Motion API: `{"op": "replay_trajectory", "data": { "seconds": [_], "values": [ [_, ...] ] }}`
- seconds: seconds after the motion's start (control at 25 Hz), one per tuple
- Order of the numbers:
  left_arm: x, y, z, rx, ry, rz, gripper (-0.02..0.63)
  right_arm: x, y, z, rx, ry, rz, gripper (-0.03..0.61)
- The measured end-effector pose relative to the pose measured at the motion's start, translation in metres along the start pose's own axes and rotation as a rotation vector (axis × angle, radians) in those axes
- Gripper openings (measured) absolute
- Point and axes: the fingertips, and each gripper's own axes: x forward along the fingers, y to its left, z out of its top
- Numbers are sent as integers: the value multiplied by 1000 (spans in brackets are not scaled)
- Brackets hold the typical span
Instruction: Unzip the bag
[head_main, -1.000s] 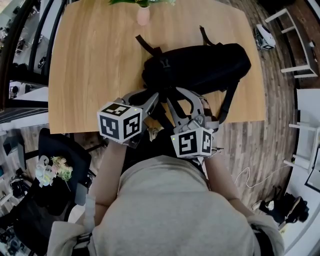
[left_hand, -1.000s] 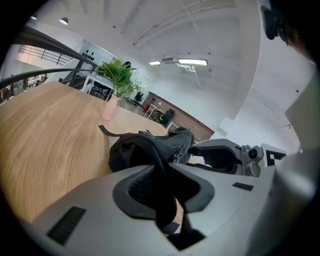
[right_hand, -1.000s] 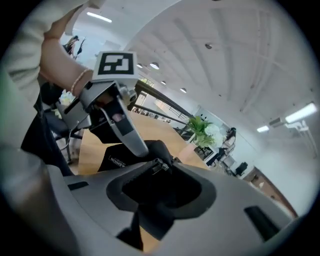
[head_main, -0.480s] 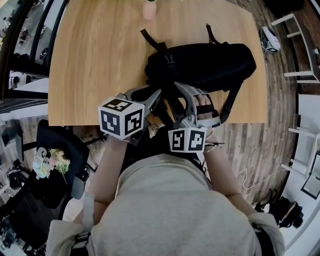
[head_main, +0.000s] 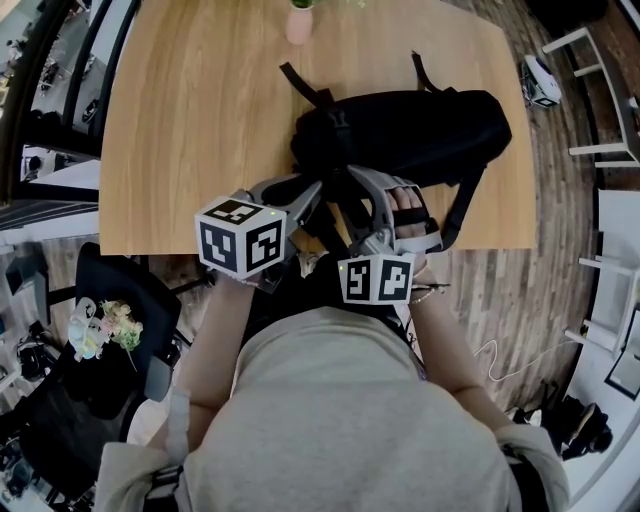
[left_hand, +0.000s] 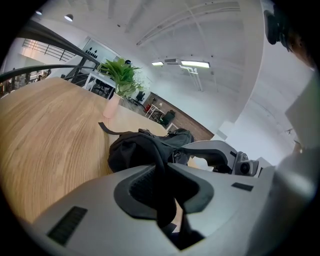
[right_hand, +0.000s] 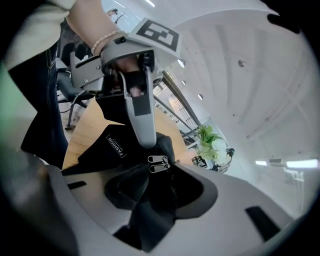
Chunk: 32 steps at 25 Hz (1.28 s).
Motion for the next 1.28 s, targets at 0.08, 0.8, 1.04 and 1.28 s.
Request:
{"op": "replay_trajectory", "data": {
  "seconds": [0.08, 0.8, 1.04, 1.28],
  "values": [
    [0, 1, 0, 0, 1, -1, 75, -3, -1, 3, 29, -10, -2, 157],
    [-1, 0, 2, 29, 33, -44, 75, -10, -20, 6, 202, 16, -53, 35],
    [0, 1, 4, 38, 55, -76, 75, -8, -21, 1, 350, 27, 2, 34],
    [1, 1, 6, 50, 73, -103, 75, -10, -19, -7, 310, 45, 30, 25]
  ]
}}
